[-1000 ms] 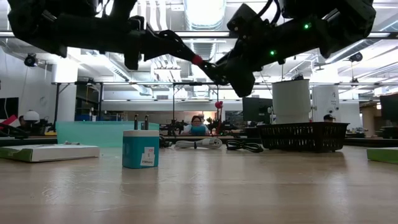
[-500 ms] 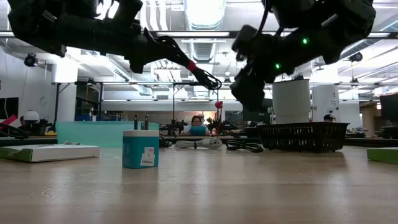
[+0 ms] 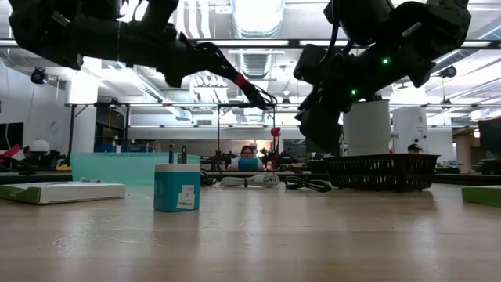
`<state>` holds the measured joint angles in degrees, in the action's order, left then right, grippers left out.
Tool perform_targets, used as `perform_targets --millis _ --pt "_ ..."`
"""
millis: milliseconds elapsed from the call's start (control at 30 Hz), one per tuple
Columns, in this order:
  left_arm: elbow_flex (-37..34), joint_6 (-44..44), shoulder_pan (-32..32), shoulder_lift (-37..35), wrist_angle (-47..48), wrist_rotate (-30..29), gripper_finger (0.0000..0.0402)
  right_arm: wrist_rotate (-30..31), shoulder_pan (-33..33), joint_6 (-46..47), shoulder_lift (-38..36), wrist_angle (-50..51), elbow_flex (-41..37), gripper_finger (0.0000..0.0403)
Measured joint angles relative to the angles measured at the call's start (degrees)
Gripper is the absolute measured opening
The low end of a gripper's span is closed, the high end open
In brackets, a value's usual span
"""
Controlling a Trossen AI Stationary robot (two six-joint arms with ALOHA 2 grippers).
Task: Pick and place items into bin
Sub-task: Put the bottom black charger cable into the green bin
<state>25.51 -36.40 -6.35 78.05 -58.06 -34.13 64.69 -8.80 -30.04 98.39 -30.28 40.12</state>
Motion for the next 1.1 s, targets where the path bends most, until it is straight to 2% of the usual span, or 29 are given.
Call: perform_targets --millis 433,867,1100 --pt "-0.1 1.5 0.0 -0.3 -1.0 -18.6 0.001 0.0 0.1 0.0 0.0 0.0 0.0 0.0073" --pt "-0.1 1.5 0.1 -0.3 -1.0 -29.0 0.001 -0.2 0.1 0.0 0.0 0.0 0.0 0.0074" --pt "-0.4 1.5 1.6 -0.3 -1.0 -31.6 0.001 -0.2 0.1 0.0 0.0 0.0 0.0 0.0068"
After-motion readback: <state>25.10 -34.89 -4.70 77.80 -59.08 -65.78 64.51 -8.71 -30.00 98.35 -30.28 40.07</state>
